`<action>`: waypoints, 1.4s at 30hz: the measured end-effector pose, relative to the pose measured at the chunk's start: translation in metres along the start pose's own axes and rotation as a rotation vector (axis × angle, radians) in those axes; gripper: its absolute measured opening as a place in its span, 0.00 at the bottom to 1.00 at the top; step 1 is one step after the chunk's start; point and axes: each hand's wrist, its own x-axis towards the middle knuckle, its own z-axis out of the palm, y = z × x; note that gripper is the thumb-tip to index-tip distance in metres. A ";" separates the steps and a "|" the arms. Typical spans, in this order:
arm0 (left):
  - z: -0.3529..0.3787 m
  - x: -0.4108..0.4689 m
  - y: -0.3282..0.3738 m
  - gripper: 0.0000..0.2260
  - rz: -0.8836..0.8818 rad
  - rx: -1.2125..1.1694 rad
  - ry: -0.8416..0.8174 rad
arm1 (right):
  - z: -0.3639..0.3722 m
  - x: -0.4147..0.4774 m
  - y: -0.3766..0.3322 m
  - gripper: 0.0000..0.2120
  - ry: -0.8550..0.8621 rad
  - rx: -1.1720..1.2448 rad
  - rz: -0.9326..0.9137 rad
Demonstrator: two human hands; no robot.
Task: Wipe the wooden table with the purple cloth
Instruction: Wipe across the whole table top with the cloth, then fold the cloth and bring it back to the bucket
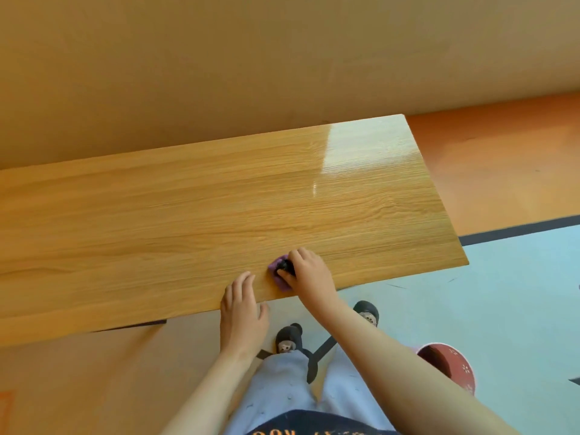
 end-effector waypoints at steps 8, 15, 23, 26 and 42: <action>-0.031 0.000 0.028 0.20 0.088 -0.209 -0.075 | -0.078 -0.043 0.073 0.08 0.158 0.053 0.444; -0.079 -0.006 0.122 0.18 0.318 -0.417 -0.130 | -0.162 -0.078 0.059 0.14 0.246 0.527 0.459; -0.106 -0.031 0.197 0.17 0.604 -0.683 -0.254 | -0.230 -0.106 0.025 0.18 0.188 1.042 0.338; -0.108 -0.035 0.210 0.09 0.627 -0.753 -0.313 | -0.239 -0.112 0.025 0.15 0.145 1.127 0.318; -0.115 -0.012 0.227 0.05 0.698 -0.441 -0.311 | -0.276 -0.107 0.043 0.05 0.260 0.992 0.214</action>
